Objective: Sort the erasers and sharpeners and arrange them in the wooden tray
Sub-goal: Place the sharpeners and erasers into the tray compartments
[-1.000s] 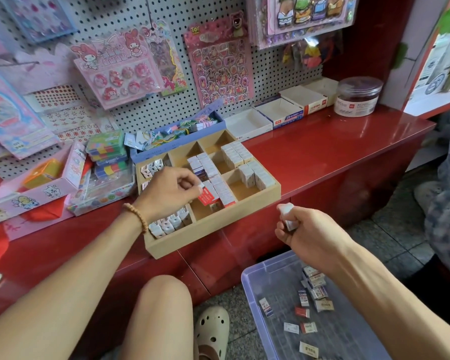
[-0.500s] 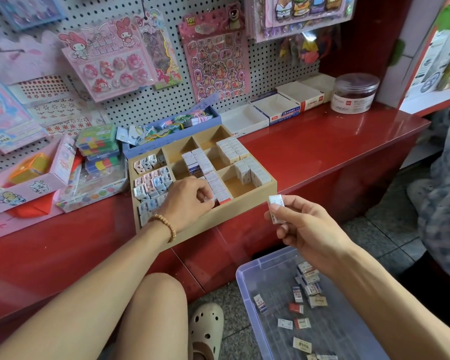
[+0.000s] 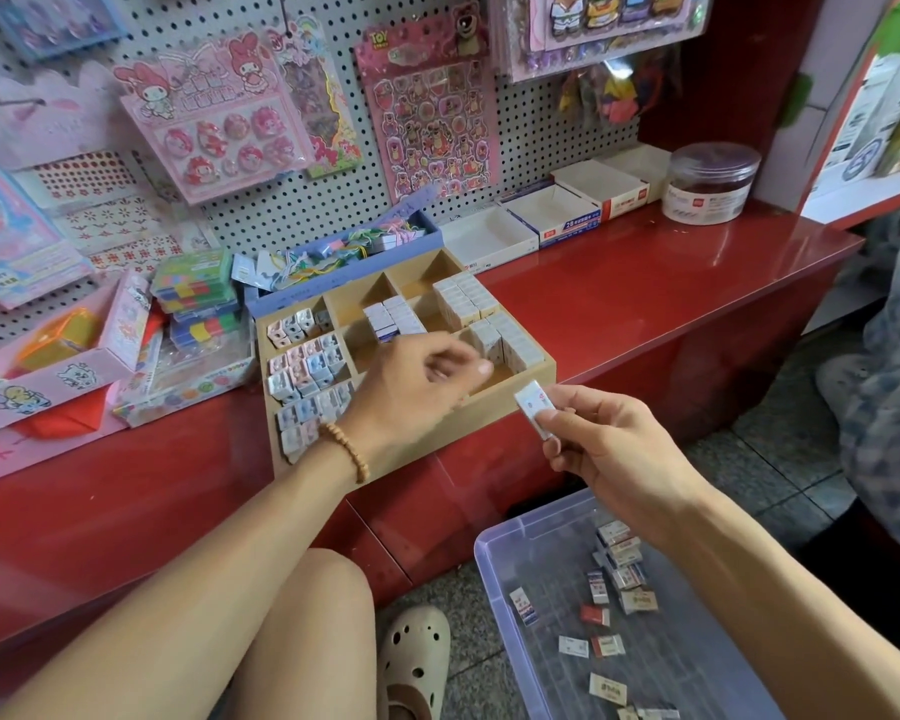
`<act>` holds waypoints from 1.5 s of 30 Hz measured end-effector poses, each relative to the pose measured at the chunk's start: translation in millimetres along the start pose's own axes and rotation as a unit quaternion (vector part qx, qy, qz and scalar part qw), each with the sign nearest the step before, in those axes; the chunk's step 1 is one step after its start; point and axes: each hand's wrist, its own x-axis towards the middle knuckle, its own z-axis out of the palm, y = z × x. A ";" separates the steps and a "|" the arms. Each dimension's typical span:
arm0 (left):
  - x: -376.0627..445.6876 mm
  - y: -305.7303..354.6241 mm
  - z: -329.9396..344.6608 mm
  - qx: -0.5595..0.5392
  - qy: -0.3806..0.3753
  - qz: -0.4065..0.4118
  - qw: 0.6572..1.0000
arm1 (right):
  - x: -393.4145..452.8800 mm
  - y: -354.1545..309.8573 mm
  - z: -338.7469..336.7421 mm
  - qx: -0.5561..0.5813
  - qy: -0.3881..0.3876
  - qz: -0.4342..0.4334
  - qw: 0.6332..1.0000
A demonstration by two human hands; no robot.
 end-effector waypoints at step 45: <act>54.1 21.6 15.6 0.118 -0.100 0.069 0.985 | 6.7 -18.2 -67.2 -0.238 0.190 -0.039 0.952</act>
